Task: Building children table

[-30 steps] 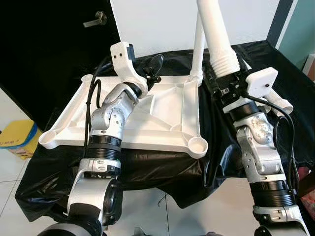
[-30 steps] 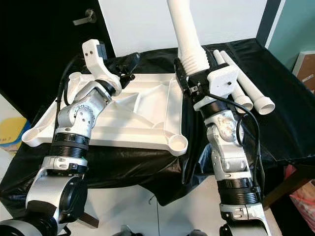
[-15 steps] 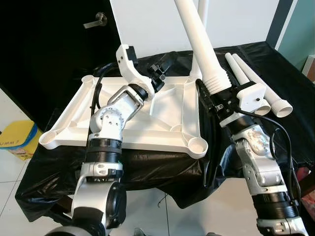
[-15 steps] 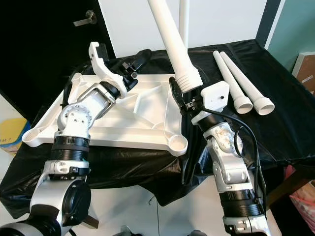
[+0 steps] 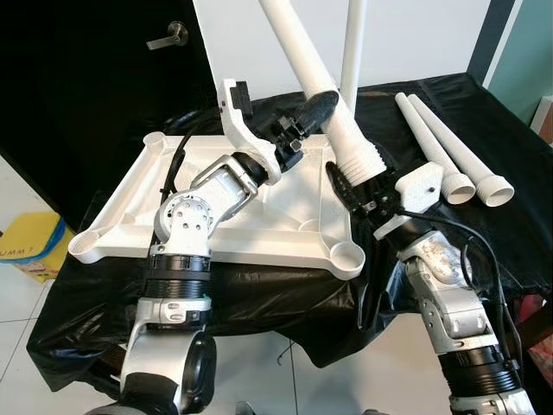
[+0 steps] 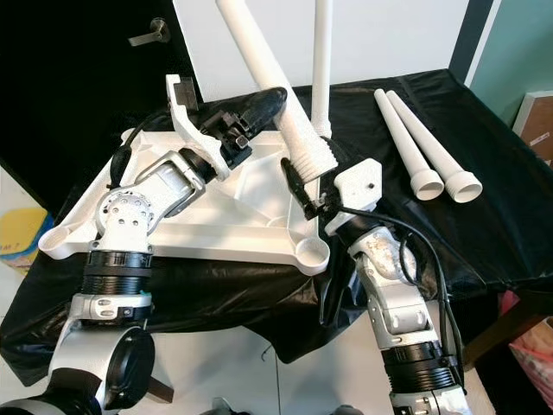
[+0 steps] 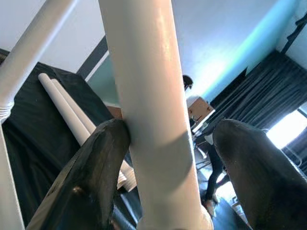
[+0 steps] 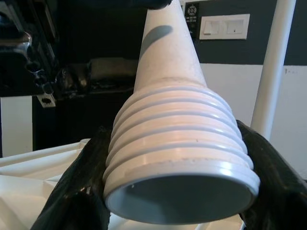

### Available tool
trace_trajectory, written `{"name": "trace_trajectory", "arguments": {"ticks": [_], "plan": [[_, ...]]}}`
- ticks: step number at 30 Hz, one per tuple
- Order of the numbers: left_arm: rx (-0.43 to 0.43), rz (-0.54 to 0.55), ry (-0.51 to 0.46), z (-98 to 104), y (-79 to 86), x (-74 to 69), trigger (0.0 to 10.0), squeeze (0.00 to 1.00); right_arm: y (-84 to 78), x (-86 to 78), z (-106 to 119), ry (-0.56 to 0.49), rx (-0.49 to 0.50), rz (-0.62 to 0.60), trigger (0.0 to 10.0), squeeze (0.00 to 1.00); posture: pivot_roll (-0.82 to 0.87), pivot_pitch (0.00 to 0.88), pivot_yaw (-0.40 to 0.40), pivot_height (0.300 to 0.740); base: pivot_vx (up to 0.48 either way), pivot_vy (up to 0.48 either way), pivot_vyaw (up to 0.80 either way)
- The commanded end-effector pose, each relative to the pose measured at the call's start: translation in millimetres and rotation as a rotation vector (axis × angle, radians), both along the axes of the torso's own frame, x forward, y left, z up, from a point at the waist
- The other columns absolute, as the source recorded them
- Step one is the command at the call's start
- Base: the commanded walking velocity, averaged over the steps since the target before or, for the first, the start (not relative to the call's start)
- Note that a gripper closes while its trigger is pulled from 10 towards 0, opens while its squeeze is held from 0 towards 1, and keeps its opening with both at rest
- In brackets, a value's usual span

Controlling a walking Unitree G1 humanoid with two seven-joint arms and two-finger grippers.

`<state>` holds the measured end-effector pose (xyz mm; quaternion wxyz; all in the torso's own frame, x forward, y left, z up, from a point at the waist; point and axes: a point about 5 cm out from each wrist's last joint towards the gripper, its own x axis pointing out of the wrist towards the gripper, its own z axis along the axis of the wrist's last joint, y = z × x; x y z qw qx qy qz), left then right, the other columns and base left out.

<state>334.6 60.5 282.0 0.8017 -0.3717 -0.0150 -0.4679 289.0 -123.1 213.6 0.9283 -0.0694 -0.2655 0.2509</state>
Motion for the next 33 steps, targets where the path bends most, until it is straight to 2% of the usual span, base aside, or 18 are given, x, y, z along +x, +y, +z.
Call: {"name": "trace_trajectory", "arguments": {"ticks": [1, 7, 9, 13, 21, 25, 26, 28, 30, 31, 33], "plan": [[-0.145, -0.378, -0.302, 13.4, -5.6, -25.8, 10.0, 0.00, 8.3, -0.8, -2.6, -0.003, -0.047, 0.042, 10.0, 0.00, -0.26, 0.006, 0.149, 0.740, 0.000, 0.000, 0.00], [-0.138, -0.362, -0.283, 15.1, -9.8, -20.8, 10.0, 0.00, 7.9, -2.3, -5.4, 0.001, -0.076, 0.054, 10.0, 0.00, -0.25, 0.006, 0.138, 0.740, 0.000, 0.000, 0.00], [-0.132, -0.338, -0.272, 15.2, -14.9, -15.5, 10.0, 0.00, 5.8, -2.1, -5.3, 0.006, -0.073, 0.059, 10.0, 0.00, -0.20, 0.006, 0.099, 0.740, 0.000, 0.000, 0.00], [-0.128, -0.300, -0.263, 16.7, -19.4, -9.9, 10.0, 0.00, 6.2, -0.5, -4.5, 0.013, -0.062, 0.074, 10.0, 0.00, -0.16, 0.011, 0.074, 0.740, 0.000, 0.000, 0.00], [-0.123, -0.271, -0.313, 26.1, -8.8, -12.7, 10.0, 0.00, 13.9, -2.4, -11.1, 0.044, -0.061, 0.121, 10.0, 0.00, -0.13, 0.031, 0.047, 0.740, 0.000, 0.000, 0.00], [-0.119, -0.255, -0.314, 27.7, -4.7, -9.4, 10.0, 0.00, 16.1, -4.3, -12.2, 0.048, -0.067, 0.137, 10.0, 0.00, -0.13, 0.038, 0.049, 0.740, 0.000, 0.000, 0.00], [-0.106, -0.220, -0.291, 27.8, -1.9, -2.3, 10.0, 0.00, 17.5, -6.3, -13.3, 0.050, -0.070, 0.148, 10.0, 0.00, -0.13, 0.044, 0.049, 0.740, 0.000, 0.000, 0.00], [-0.106, -0.220, -0.291, 27.8, -1.9, -2.3, 10.0, 0.00, 17.5, -6.3, -13.3, 0.050, -0.070, 0.148, 10.0, 0.00, -0.13, 0.044, 0.049, 0.740, 0.000, 0.000, 0.00], [-0.066, -0.141, -0.261, 29.3, 4.4, 14.6, 10.0, 0.00, 19.3, -10.9, -18.2, 0.057, -0.090, 0.167, 10.0, 0.00, -0.14, 0.051, 0.053, 0.740, 0.000, 0.000, 0.00], [-0.066, -0.141, -0.261, 29.3, 4.4, 14.6, 10.0, 0.00, 19.3, -10.9, -18.2, 0.057, -0.090, 0.167, 10.0, 0.00, -0.14, 0.051, 0.053, 0.740, 0.000, 0.000, 0.00], [-0.042, -0.091, -0.258, 32.5, 9.8, 24.1, 10.0, 0.00, 19.8, -13.6, -21.2, 0.062, -0.100, 0.174, 10.0, 0.00, -0.14, 0.053, 0.056, 0.740, 0.000, 0.000, 0.00]]}}
